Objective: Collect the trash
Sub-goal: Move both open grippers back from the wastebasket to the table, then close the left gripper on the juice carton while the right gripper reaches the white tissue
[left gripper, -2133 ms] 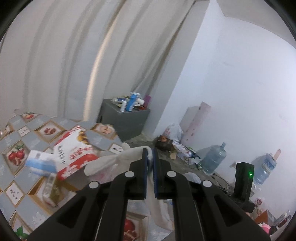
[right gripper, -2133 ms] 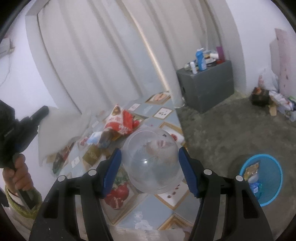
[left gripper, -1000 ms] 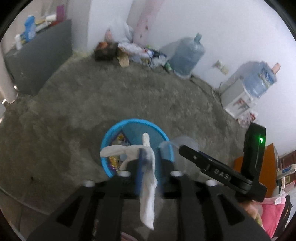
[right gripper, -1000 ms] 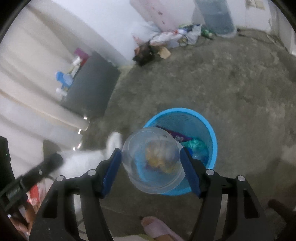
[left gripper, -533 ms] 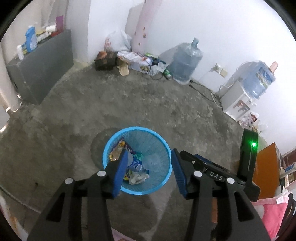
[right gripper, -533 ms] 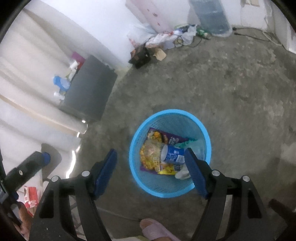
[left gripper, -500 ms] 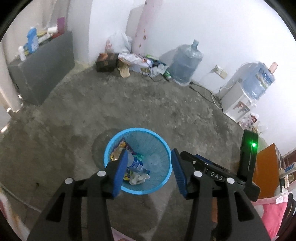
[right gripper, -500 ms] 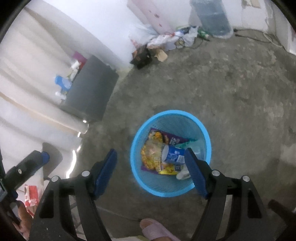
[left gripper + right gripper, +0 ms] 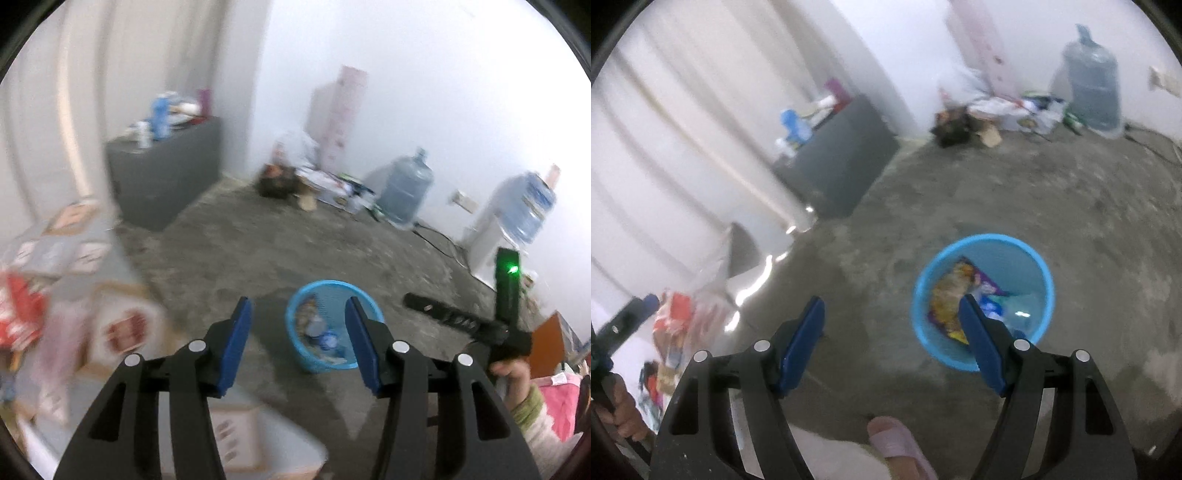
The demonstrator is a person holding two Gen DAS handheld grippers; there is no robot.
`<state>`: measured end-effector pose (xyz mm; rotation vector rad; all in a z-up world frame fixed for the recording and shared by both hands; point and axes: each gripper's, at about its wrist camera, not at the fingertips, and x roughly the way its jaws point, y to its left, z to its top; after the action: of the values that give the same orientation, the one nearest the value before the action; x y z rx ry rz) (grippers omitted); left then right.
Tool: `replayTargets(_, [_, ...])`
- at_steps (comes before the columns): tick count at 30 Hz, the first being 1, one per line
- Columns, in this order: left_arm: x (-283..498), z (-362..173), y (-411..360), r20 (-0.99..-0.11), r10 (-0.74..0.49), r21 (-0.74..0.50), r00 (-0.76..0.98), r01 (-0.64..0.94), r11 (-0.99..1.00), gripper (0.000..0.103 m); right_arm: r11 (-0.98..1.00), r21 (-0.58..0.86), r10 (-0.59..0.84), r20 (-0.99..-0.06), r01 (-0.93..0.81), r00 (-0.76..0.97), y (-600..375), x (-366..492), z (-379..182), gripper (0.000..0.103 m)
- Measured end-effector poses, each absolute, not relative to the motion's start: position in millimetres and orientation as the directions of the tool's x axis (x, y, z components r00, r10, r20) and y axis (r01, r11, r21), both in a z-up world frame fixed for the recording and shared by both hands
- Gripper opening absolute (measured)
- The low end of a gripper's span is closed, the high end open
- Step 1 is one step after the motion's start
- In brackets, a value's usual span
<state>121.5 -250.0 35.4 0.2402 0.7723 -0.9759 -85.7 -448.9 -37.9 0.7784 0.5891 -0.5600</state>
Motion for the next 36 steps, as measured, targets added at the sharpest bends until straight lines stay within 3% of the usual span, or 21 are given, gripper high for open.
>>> replayTargets(15, [143, 34, -1, -0.595, -0.42, -0.08, 0.685, 0.469, 0.879, 0.051, 0.809, 0.46, -0.001, -0.623, 0.367, 0.782, -346, 28, 11, 0.071])
replayTargets(23, [160, 29, 59, -0.56, -0.351, -0.096, 0.751, 0.361, 0.927, 0.051, 0.861, 0.463, 0.153, -0.631, 0.212, 0.76, -273, 81, 17, 0.067])
replayTargets(36, [205, 6, 90, -0.619, -0.388, -0.138, 0.683, 0.391, 0.91, 0.051, 0.905, 0.425, 0.344, -0.712, -0.015, 0.612, -166, 142, -10, 0.045])
